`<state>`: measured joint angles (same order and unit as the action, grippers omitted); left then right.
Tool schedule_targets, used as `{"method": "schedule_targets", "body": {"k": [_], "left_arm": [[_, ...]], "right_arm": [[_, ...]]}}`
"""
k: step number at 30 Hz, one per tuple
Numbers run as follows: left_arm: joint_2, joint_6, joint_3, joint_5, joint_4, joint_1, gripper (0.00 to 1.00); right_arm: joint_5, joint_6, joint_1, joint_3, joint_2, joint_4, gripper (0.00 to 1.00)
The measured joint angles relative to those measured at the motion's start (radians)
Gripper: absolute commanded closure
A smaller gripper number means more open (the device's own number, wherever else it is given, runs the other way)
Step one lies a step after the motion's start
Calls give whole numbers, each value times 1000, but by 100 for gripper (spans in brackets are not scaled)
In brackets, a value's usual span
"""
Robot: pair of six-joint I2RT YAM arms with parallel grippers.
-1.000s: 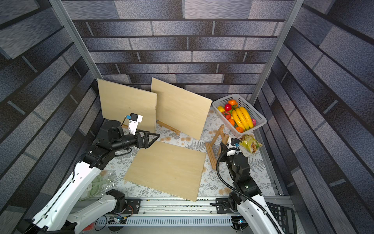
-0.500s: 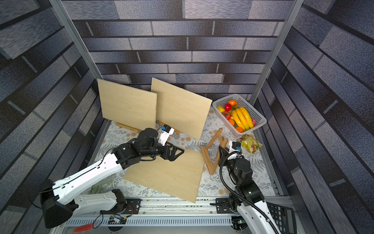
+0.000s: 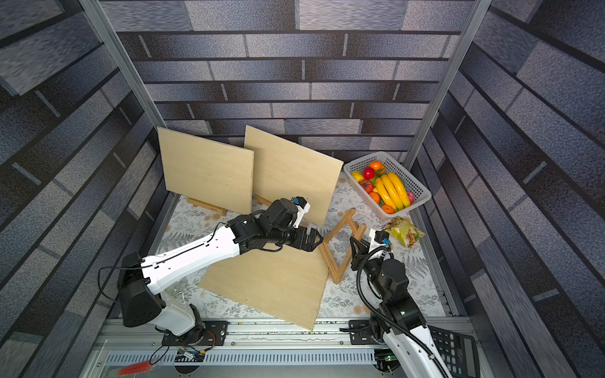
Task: Assemble the easel
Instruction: Place the easel at the center of the board.
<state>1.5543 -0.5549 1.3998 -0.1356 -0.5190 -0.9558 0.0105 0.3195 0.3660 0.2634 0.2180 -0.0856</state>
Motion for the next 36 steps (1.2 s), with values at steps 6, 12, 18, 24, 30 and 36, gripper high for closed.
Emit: {"method": "schedule_targets", "body": {"k": [6, 12, 18, 24, 30, 36], "left_arm": [[0, 0, -2, 14, -40, 2, 0], [-3, -4, -34, 22, -47, 2, 0], [-15, -7, -78, 33, -46, 2, 0], [-32, -8, -108, 36, -46, 8, 0], [-51, -8, -122, 36, -45, 16, 0], [-59, -8, -128, 36, -45, 26, 0]], "right_arm": [[61, 53, 0, -31, -16, 42, 100], [113, 82, 0, -39, -13, 60, 100], [168, 97, 16, -39, 14, 72, 95], [196, 107, 27, -67, 14, 68, 81], [192, 134, 27, -106, -3, -24, 31], [133, 138, 27, -81, -129, -201, 16]]}}
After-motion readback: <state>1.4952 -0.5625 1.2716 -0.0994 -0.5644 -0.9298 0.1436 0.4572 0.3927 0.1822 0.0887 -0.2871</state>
